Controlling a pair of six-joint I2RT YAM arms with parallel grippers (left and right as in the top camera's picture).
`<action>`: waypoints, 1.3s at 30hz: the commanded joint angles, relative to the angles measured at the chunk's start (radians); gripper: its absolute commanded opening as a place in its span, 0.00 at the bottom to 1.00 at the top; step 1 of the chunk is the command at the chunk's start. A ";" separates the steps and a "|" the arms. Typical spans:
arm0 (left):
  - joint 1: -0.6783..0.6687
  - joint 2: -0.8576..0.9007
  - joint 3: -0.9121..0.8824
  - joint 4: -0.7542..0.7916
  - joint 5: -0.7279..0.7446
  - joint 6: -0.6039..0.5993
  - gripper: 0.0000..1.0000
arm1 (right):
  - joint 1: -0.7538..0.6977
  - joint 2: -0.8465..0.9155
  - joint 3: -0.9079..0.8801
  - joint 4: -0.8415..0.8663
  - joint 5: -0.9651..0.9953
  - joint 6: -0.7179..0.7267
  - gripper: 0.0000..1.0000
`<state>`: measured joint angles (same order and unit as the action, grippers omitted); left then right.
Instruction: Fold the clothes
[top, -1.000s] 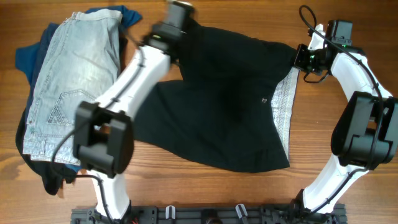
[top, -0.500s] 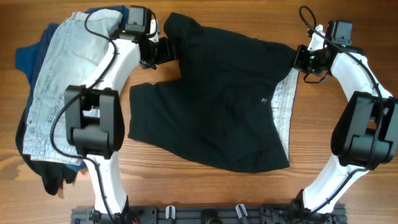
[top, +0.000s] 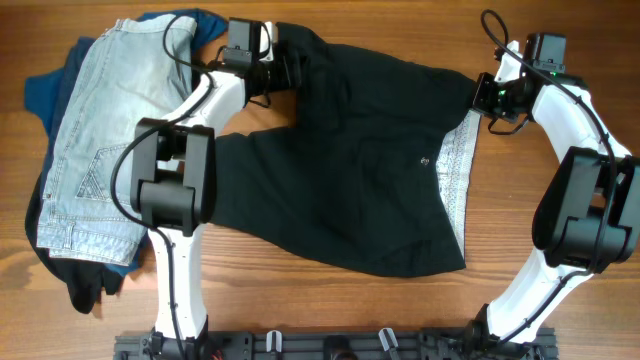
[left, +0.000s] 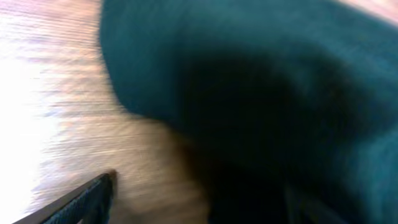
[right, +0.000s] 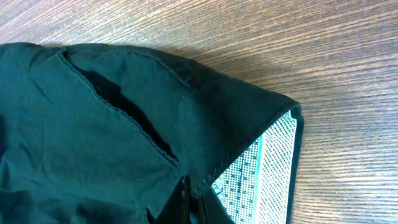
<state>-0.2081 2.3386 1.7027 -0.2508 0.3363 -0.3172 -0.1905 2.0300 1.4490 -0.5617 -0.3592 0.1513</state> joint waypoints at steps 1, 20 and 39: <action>-0.023 0.090 -0.005 0.056 0.129 -0.006 0.83 | 0.002 -0.016 0.013 0.000 -0.014 -0.022 0.04; 0.106 -0.039 -0.004 -0.013 0.089 -0.079 0.04 | 0.002 -0.016 0.013 0.001 -0.015 -0.021 0.04; 0.092 -0.065 -0.005 -0.036 0.236 -0.059 0.57 | 0.002 -0.016 0.013 -0.007 -0.016 -0.020 0.04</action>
<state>-0.1078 2.2448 1.7008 -0.3317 0.5247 -0.3386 -0.1905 2.0300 1.4490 -0.5629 -0.3592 0.1513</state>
